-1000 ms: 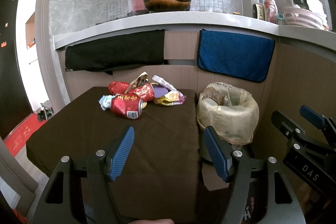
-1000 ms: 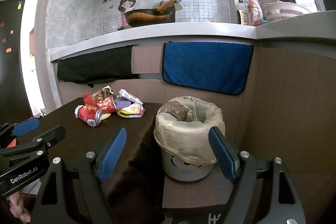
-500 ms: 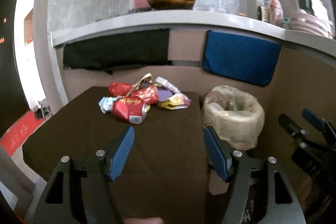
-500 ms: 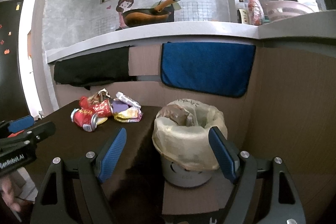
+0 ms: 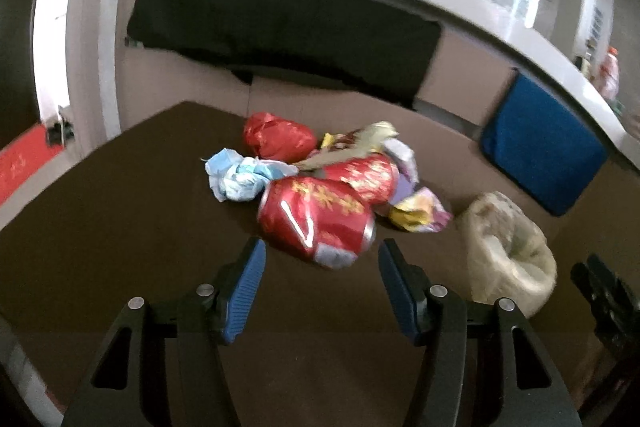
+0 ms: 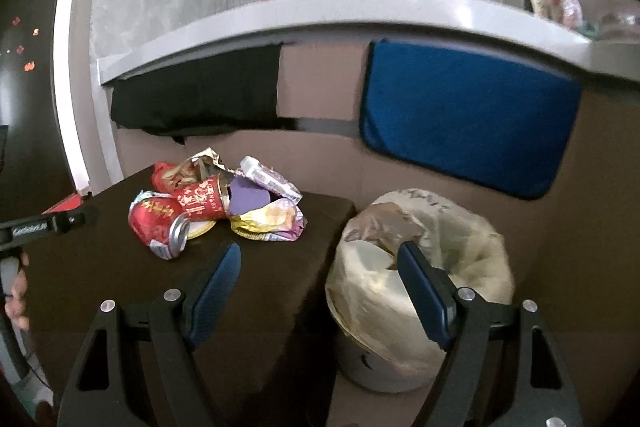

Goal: Collect trash
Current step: 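Reach the left gripper into the trash pile and grasp the red plastic bag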

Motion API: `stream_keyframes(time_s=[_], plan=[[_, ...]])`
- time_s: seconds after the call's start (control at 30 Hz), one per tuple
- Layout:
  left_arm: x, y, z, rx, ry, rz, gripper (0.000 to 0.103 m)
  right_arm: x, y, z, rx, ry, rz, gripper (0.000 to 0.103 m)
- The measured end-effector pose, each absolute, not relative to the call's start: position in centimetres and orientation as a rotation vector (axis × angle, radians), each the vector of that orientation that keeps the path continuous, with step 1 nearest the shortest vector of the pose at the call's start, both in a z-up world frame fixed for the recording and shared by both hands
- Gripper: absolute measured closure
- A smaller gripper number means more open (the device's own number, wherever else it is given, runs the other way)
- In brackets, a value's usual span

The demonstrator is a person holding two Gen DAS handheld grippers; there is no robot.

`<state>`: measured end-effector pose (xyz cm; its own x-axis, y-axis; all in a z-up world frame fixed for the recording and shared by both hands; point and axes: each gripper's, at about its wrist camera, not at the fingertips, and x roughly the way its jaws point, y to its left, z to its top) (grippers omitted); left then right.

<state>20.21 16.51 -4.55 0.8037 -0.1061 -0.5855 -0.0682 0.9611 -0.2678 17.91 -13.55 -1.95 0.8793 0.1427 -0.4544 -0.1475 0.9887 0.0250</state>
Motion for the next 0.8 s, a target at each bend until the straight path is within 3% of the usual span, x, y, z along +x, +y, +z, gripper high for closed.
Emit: stream_keyframes(time_s=[0.6,0.8], plan=[[42.1,22.6,-6.9,-0.319,0.715,0.076,0.045,27.4,-10.3,-6.7,-0.002,0.63,0.217,0.025],[44.5,24.0,-9.8,-0.328,0.812,0.028,0.045,29.1,-9.4,-6.5,-0.034,0.612,0.209,0.025]])
